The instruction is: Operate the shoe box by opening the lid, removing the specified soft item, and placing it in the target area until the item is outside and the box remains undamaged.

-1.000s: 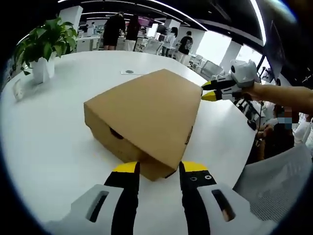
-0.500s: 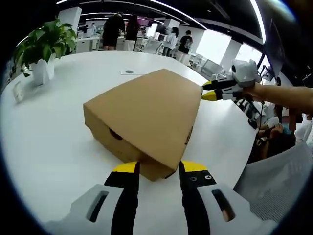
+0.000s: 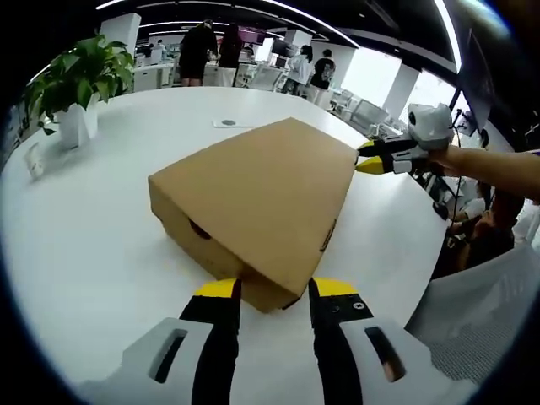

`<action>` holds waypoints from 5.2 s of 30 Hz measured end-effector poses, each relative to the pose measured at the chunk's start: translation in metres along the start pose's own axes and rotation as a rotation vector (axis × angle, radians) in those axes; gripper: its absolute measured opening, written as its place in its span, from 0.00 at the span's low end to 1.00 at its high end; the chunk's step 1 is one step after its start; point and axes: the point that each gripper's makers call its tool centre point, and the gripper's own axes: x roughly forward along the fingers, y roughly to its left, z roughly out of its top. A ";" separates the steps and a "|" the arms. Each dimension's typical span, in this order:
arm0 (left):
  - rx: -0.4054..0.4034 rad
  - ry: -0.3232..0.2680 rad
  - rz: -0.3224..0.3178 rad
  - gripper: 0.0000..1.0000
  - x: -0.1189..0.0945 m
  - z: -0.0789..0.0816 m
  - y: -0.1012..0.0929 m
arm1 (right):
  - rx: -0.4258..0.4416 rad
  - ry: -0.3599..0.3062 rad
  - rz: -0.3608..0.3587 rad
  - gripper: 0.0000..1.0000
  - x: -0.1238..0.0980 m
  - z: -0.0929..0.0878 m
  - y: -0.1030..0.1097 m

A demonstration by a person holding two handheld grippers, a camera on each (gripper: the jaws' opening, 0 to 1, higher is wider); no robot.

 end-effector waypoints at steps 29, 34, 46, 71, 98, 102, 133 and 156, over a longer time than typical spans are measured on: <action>0.018 0.011 0.018 0.34 -0.006 0.002 0.020 | 0.117 -0.026 -0.006 0.22 -0.008 0.000 0.024; 0.018 0.004 0.037 0.35 -0.009 0.003 0.029 | 0.091 -0.018 -0.020 0.19 -0.008 -0.001 0.032; 0.046 0.007 0.027 0.35 -0.016 0.004 0.040 | 0.093 -0.025 -0.028 0.20 -0.009 0.001 0.048; 0.076 0.038 -0.025 0.35 -0.026 0.006 0.058 | 0.141 -0.037 -0.036 0.20 -0.009 0.004 0.071; 0.135 0.103 -0.056 0.36 -0.032 0.009 0.088 | 0.163 -0.022 -0.005 0.17 -0.010 0.008 0.108; 0.130 0.115 -0.048 0.37 -0.032 0.009 0.092 | 0.165 -0.023 0.007 0.18 -0.011 0.009 0.115; 0.146 0.133 -0.037 0.37 -0.038 0.008 0.102 | 0.180 -0.033 0.026 0.20 -0.012 0.011 0.136; 0.144 0.147 -0.025 0.36 -0.063 -0.014 0.110 | 0.156 -0.040 0.077 0.16 -0.013 0.013 0.164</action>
